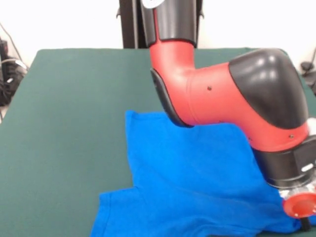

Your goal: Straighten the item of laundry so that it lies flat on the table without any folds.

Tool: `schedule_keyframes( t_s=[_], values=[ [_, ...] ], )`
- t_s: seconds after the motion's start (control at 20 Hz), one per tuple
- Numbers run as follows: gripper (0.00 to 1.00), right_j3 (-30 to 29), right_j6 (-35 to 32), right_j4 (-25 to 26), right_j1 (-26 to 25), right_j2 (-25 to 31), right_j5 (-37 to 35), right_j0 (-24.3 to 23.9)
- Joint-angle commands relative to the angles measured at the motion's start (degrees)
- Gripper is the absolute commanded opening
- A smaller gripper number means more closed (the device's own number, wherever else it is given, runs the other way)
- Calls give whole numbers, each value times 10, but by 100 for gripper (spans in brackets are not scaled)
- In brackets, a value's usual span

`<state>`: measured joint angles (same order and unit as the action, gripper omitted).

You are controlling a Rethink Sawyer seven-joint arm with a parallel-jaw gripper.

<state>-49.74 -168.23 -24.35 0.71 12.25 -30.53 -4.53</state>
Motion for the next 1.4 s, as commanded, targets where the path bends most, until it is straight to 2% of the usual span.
schedule_keyframes(
  t_s=[0.05, 0.2, 0.3, 0.4, 0.45, 0.6, 0.8, 0.95, 1.15, 1.4],
  values=[
    [0, -114, 4, 5, -118, 121, 95, 27],
    [0, -113, -1, 11, -121, 125, 112, 25],
    [0, -86, -14, 28, -122, 75, 121, 55],
    [0, -68, -93, 2, -123, 4, 125, 98],
    [100, -59, -133, -11, -123, -32, 128, 120],
    [100, -55, -120, -12, -127, -55, 126, 129],
    [100, -92, -68, -18, -117, 12, 140, 90],
    [100, -98, -56, -19, -114, 20, 136, 83],
    [100, -104, -50, -20, -106, 16, 121, 82],
    [100, -98, -56, -10, -85, -45, 56, 105]
  ],
)
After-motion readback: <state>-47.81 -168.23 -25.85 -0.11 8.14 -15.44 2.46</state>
